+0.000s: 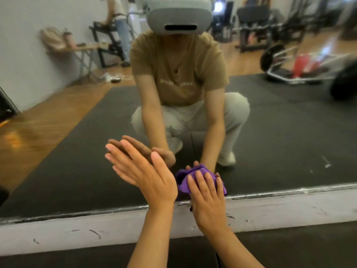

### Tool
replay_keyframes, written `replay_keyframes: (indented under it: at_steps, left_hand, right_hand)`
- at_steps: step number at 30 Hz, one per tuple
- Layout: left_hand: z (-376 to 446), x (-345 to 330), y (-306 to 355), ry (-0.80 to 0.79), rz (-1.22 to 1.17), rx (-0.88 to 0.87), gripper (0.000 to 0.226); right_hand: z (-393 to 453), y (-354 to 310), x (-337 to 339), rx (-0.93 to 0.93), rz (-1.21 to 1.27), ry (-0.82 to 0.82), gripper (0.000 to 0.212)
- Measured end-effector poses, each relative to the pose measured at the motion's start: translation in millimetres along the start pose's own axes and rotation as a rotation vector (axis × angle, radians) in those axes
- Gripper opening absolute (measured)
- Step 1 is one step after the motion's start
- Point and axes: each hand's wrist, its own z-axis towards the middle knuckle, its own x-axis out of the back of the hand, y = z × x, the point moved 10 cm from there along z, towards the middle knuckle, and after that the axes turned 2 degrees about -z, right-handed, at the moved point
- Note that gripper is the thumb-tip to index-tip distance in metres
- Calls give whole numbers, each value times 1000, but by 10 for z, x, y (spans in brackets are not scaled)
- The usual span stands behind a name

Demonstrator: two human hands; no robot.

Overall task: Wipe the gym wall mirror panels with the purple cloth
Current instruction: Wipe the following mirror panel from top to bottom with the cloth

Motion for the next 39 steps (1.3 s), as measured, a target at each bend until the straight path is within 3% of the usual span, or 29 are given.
replay_keyframes:
  at_steps: [2, 5, 10, 14, 17, 20, 24, 31, 35, 39]
  left_hand:
    - [-27, 6, 7, 24, 2, 25, 61]
    - [-38, 7, 48, 63, 31, 39, 61]
    - [-20, -4, 105, 131, 15, 109, 62]
    - [-8, -11, 153, 122, 38, 89, 70]
    - [-14, -20, 178, 90, 42, 74, 77]
    - [-16, -25, 196, 70, 55, 65, 84]
    - [-21, -46, 176, 61, 71, 68, 85]
    - [-26, -50, 187, 82, 85, 72, 84]
    - [-27, -52, 173, 81, 91, 70, 83]
    - [-28, -58, 183, 87, 88, 70, 84]
  right_hand:
    - [381, 119, 255, -66, 66, 122, 64]
    - [1033, 251, 698, -160, 135, 249, 70]
    - [1201, 320, 855, -111, 153, 376, 62]
    - [369, 335, 339, -25, 96, 233, 61]
    - [-367, 389, -51, 103, -35, 2, 82]
    - [-529, 420, -121, 138, -77, -88, 74]
    - [-97, 448, 134, 59, 12, 18, 84]
    - [1128, 775, 946, -188, 142, 294, 54]
    - [903, 798, 860, -123, 114, 381, 60]
    - [34, 836, 344, -88, 77, 199, 56]
